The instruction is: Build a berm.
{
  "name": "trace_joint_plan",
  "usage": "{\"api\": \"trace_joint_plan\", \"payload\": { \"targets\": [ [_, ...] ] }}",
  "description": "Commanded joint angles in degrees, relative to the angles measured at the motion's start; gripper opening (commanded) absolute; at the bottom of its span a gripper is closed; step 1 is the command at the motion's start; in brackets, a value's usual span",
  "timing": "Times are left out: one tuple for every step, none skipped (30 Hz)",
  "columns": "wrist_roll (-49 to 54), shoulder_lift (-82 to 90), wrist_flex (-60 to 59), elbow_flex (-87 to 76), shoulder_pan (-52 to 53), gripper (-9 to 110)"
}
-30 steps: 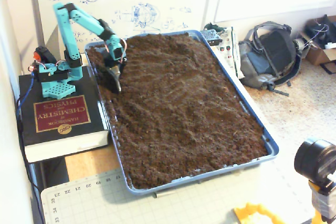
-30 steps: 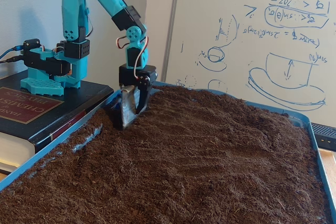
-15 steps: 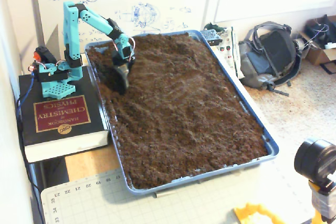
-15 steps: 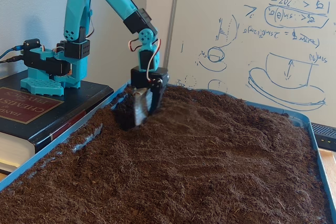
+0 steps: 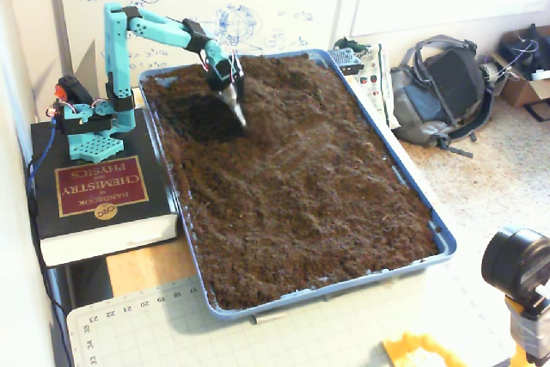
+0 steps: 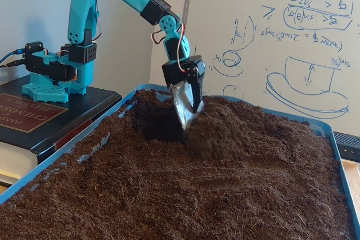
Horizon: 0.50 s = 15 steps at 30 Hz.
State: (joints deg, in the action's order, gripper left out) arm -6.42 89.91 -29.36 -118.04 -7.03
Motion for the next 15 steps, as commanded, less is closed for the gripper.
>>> {"api": "trace_joint_plan", "payload": {
  "targets": [
    [-0.09, 11.95, 0.35, 1.49, 0.44, 0],
    [-0.26, 14.15, 0.35, 0.26, 0.35, 0],
    [-0.35, 16.44, 0.09, -1.14, 0.26, 0],
    [-0.26, 18.72, -0.62, -2.64, 0.26, 0],
    [-0.35, 21.18, -1.67, -4.13, 0.18, 0],
    [-0.44, 23.73, -3.08, -5.62, 0.18, 0],
    [-0.44, 26.02, -4.66, -7.21, 0.18, 0],
    [-0.44, 28.21, -6.50, -8.96, 0.09, 0],
    [-0.44, 30.41, -8.26, -10.55, 0.09, 1],
    [-0.44, 32.70, -10.20, -12.22, -0.18, 1],
    [-0.44, 35.07, -11.95, -13.80, -0.88, 1],
    [-0.44, 36.65, -13.80, -15.73, -1.93, 1],
    [-0.44, 38.32, -15.47, -18.02, -3.16, 1],
    [-0.44, 39.46, -17.05, -20.74, -4.48, 1],
    [-0.44, 40.34, -18.02, -23.55, -5.98, 1]
  ]
}}
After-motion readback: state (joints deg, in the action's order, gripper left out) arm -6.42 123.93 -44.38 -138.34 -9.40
